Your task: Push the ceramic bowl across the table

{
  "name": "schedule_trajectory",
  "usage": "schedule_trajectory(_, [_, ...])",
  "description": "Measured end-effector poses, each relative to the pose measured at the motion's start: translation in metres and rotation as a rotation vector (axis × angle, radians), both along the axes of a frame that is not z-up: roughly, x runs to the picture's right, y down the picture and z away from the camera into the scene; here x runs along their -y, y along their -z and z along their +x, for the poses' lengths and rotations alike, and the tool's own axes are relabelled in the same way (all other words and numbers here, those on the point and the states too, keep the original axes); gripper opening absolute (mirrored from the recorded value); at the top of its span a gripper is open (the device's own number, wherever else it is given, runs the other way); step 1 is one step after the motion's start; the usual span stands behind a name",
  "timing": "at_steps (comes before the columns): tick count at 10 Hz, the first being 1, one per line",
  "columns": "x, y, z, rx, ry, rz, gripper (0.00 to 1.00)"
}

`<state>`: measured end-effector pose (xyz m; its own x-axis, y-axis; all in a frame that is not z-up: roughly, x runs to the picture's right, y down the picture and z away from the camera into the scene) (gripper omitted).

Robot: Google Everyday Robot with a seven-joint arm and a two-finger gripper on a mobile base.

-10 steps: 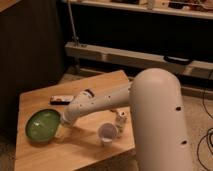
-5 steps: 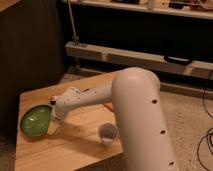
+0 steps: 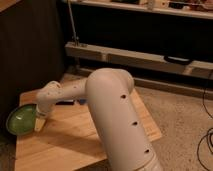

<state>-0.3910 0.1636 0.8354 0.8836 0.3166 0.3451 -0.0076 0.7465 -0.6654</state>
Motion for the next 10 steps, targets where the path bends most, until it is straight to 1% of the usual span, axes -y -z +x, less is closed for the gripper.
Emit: schedule_trajectory(10, [0.0001,-0.0007,0.0015,-0.002,0.004,-0.001,0.8])
